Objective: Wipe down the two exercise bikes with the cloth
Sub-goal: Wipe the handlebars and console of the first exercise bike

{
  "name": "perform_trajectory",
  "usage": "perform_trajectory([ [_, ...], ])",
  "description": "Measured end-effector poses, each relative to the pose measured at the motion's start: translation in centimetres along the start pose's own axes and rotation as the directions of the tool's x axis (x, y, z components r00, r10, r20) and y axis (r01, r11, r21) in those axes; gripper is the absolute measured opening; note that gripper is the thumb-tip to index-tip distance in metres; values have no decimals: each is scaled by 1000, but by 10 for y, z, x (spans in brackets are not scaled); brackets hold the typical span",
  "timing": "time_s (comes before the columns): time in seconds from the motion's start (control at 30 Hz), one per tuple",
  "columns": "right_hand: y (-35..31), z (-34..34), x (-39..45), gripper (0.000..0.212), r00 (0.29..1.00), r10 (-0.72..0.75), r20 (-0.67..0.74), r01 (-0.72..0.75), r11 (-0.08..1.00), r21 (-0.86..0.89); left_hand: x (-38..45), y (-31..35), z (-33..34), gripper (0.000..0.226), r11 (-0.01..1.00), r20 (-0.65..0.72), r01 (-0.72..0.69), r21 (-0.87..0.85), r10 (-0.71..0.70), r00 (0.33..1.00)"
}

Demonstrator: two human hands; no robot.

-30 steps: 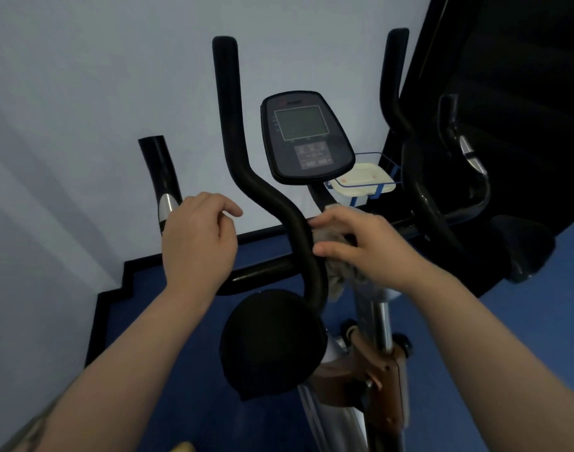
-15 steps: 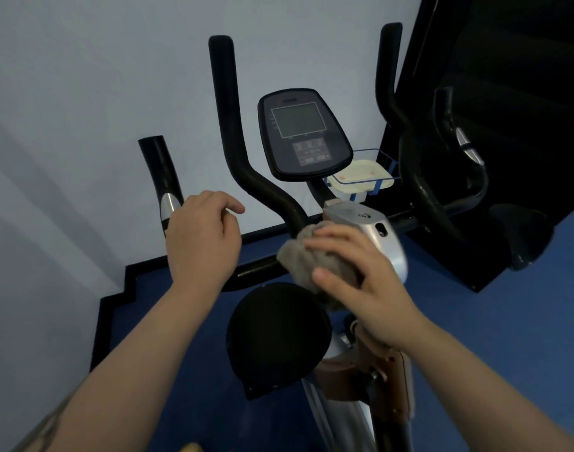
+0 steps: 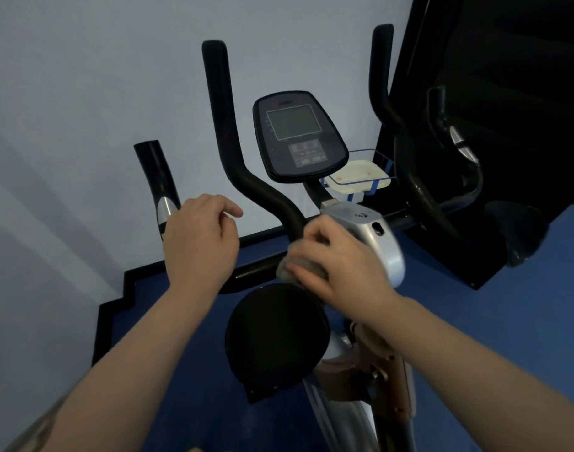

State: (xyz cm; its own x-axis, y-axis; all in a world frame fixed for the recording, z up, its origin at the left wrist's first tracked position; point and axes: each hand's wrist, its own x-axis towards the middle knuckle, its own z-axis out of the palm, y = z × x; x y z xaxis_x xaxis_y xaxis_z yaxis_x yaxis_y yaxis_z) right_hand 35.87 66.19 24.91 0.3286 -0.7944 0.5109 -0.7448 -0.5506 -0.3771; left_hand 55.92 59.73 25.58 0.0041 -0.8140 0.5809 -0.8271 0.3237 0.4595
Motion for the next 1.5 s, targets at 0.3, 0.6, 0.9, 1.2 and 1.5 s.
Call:
perform_trajectory([
  [0.3,-15,16,-22,20,979,180,-97,-154,960,232,-1,0,0,28,999,-6,2,-41,-3,1000],
  [0.6,-14,2,27,13,996,7,-88,-5,1000,28,-5,1,-6,31,980,-113,44,-194,-67,991],
  [0.9,-10,-19,69,16,881,-127,457,167,985,-48,-5,-3,-8,35,908,-222,31,-418,-135,966],
  [1.2,-30,4,82,16,857,-144,495,120,990,81,-3,-3,-10,30,926,-173,31,-376,-103,980],
  [1.5,-2,-2,24,24,888,447,-107,-454,890,-50,-3,3,-9,23,989,77,-42,-141,53,996],
])
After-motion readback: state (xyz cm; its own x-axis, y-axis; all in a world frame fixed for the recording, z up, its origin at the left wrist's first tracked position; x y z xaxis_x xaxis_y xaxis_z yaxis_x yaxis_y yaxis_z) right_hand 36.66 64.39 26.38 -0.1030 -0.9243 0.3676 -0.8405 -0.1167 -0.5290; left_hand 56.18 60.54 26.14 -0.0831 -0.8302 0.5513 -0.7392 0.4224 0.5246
